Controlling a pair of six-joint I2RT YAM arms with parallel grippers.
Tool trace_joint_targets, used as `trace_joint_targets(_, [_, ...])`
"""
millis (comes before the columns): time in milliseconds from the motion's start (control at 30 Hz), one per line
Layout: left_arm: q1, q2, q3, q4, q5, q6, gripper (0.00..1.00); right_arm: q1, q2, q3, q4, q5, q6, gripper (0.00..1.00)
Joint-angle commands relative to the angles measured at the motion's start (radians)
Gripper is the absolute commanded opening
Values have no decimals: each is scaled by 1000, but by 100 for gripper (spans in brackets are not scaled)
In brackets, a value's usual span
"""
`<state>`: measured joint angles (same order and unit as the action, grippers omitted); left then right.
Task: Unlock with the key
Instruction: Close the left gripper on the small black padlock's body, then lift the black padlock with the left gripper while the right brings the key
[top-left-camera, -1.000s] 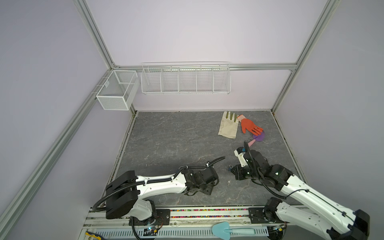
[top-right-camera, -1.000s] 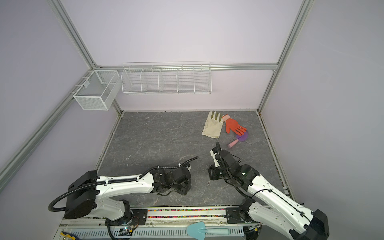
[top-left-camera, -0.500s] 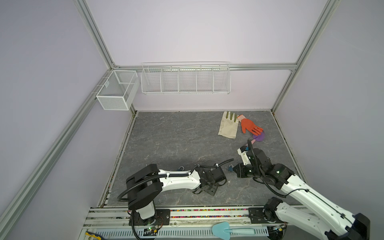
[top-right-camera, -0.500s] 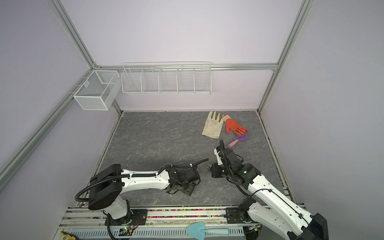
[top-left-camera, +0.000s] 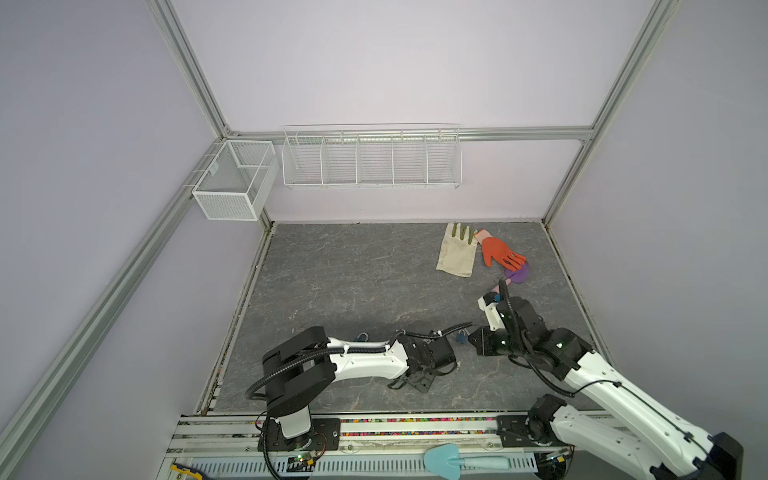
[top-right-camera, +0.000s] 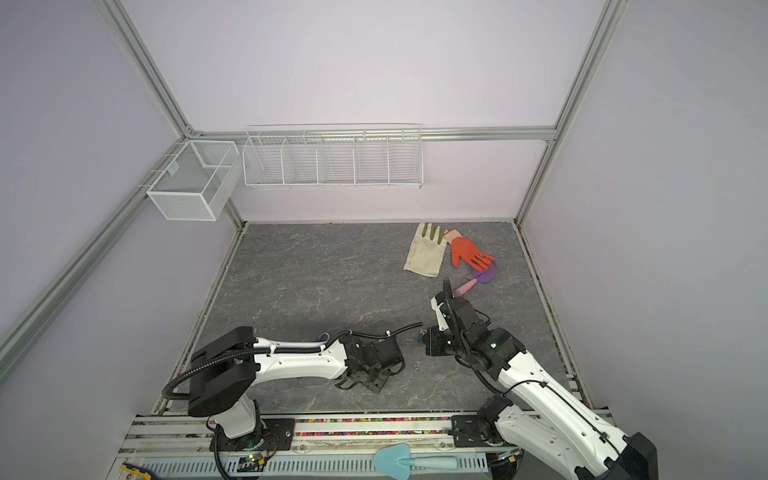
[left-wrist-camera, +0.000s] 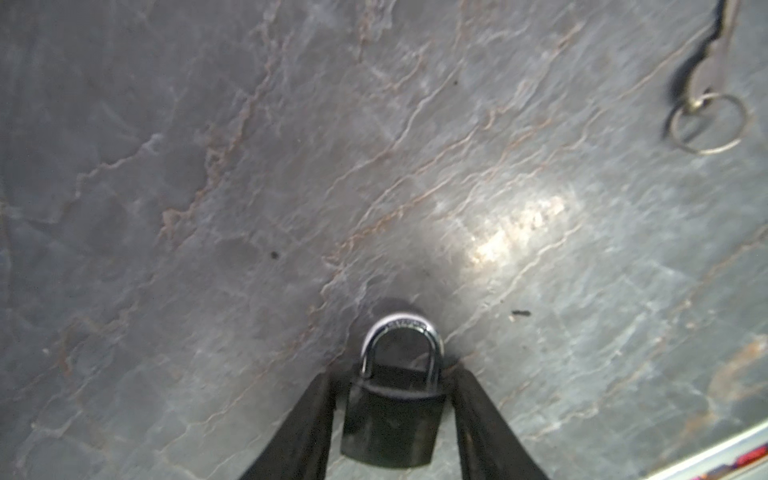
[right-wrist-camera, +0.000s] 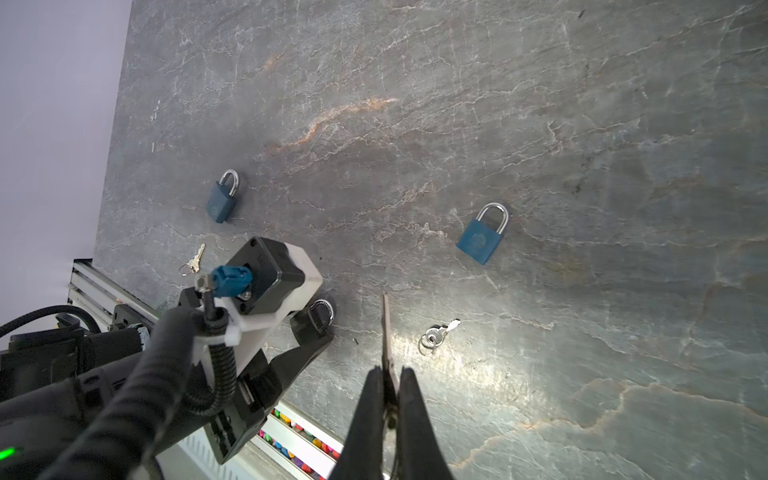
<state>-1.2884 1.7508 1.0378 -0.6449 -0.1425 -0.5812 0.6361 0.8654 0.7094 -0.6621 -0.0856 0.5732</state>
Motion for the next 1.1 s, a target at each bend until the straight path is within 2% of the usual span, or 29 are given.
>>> trace_joint_targets(0, [-12,35,38,-51,-41,22,46,-7,-12,-16,-11,-16,6,6])
trace_joint_targets(200, [-14,57,47,-78,-55,7,40,-10,-14,-16,-11,-25,5,6])
trace_joint_targets(433, [-14,46,36,-84,-58,-4,38,-13,-15,-14,-8,-27,2,6])
trace_joint_targets(533, [-15,34,33,-88,-62,-6,32,-13,-16,-12,-7,-29,1,6])
trace_joint_targets(667, [-15,31,36,-94,-74,-12,31,-16,-15,-12,-4,-29,0,6])
trace_joint_targets(867, [-14,8,24,-90,-83,-68,26,-15,-20,-12,-8,-34,-9,6])
trace_joint_targets(1067, [0,-27,41,-126,-131,-198,22,-15,-29,5,-22,-27,-43,6])
